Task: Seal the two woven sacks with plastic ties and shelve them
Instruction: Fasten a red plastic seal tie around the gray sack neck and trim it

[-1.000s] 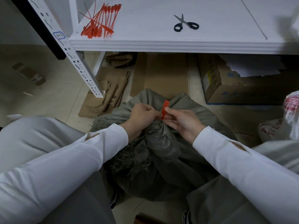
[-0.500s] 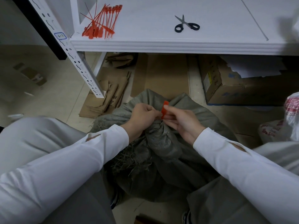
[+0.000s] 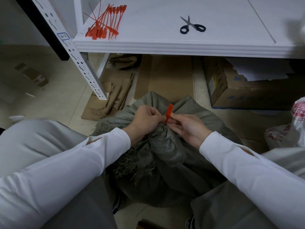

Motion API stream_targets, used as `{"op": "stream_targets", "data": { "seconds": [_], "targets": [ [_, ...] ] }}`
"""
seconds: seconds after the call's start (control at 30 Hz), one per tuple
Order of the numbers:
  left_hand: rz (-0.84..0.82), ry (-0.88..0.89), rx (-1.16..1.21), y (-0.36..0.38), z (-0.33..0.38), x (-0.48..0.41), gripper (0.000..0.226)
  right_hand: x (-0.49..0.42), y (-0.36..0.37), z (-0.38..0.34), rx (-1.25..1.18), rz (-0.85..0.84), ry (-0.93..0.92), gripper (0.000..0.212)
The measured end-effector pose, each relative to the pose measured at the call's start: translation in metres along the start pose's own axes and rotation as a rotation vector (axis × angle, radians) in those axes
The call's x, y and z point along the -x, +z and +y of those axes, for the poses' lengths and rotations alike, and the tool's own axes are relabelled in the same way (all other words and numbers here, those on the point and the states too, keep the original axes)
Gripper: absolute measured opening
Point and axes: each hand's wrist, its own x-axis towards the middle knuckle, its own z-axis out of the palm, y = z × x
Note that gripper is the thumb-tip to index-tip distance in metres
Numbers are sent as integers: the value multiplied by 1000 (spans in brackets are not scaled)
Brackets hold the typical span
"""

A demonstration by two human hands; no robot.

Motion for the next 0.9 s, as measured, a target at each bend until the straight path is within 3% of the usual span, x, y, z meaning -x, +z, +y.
{"op": "stream_targets", "data": {
  "seconds": [0.4, 0.6, 0.9],
  "targets": [
    [-73, 167, -320, -4, 3, -3, 22, 1, 0, -8, 55, 1, 25, 8],
    [-37, 177, -320, -3, 4, -4, 27, 1, 1, -10, 61, -11, 27, 8],
    [-44, 200, -321, -4, 3, -2, 15, 0, 0, -6, -9, -59, 81, 9]
  ]
}}
